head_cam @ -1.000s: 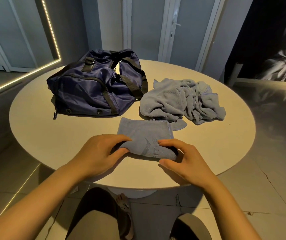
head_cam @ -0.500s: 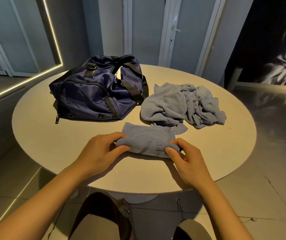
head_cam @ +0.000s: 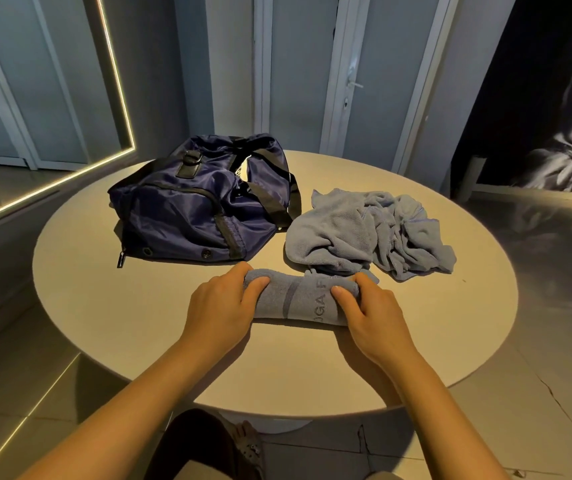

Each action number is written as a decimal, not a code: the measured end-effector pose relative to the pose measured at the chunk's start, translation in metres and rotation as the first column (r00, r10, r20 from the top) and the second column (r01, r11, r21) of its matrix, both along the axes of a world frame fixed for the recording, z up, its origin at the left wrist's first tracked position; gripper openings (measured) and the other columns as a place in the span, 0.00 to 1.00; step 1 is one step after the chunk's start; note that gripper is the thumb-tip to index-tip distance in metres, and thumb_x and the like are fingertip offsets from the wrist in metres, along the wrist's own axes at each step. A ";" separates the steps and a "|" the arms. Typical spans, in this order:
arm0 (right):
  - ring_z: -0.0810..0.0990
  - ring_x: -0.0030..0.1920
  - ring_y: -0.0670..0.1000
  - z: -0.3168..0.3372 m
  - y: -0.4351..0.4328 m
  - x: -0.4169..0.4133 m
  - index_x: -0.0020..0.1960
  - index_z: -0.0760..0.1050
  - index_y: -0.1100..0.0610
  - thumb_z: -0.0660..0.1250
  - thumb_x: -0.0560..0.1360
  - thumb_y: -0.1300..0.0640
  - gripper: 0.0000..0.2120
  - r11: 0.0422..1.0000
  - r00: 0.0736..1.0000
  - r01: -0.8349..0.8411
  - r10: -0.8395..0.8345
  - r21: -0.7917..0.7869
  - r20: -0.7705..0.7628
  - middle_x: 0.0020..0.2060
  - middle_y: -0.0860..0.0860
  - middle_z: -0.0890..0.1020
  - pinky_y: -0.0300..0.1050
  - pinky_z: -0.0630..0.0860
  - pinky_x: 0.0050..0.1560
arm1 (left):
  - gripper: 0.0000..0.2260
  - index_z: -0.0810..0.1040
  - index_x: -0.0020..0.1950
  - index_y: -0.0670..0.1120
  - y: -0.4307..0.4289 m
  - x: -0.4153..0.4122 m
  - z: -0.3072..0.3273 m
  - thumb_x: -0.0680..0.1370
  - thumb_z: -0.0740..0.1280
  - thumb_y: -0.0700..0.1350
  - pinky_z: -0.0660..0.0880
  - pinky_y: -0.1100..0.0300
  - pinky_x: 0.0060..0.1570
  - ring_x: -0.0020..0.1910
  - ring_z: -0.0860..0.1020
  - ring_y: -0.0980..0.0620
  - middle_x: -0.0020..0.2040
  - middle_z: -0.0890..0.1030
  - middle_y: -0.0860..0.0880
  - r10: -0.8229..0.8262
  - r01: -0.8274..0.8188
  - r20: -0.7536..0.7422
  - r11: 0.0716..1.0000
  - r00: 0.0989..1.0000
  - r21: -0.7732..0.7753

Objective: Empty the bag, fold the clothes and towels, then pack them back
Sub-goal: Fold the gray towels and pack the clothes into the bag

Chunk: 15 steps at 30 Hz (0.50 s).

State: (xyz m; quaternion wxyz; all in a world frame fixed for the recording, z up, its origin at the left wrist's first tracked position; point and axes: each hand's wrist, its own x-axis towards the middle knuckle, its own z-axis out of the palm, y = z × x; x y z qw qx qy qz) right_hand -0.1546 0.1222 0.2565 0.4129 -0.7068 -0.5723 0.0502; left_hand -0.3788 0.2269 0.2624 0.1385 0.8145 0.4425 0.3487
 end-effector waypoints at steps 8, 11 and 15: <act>0.76 0.43 0.55 0.001 0.040 -0.004 0.47 0.71 0.56 0.58 0.84 0.46 0.14 0.983 0.986 0.166 -0.166 -0.080 0.004 0.41 0.51 0.77 0.51 0.71 0.41 | 0.16 0.78 0.56 0.44 0.020 0.025 0.007 0.85 0.58 0.55 0.71 0.54 0.43 0.44 0.76 0.48 0.50 0.83 0.44 0.196 -0.203 -0.080 0.975 0.977 -0.087; 0.75 0.43 0.56 0.001 0.049 -0.002 0.47 0.72 0.57 0.60 0.83 0.44 0.16 0.965 0.972 0.234 -0.236 -0.118 -0.002 0.41 0.52 0.77 0.48 0.68 0.40 | 0.18 0.77 0.63 0.45 0.029 0.036 0.009 0.85 0.56 0.56 0.74 0.51 0.50 0.54 0.80 0.44 0.57 0.82 0.44 0.242 -0.267 -0.235 0.960 0.941 -0.081; 0.74 0.41 0.55 0.003 0.059 -0.001 0.45 0.71 0.58 0.60 0.83 0.42 0.19 0.924 0.948 0.319 -0.315 -0.212 0.052 0.39 0.52 0.75 0.47 0.65 0.38 | 0.18 0.73 0.68 0.46 0.037 0.045 0.008 0.87 0.52 0.55 0.76 0.49 0.54 0.57 0.80 0.43 0.59 0.82 0.44 0.265 -0.299 -0.393 0.954 0.880 -0.024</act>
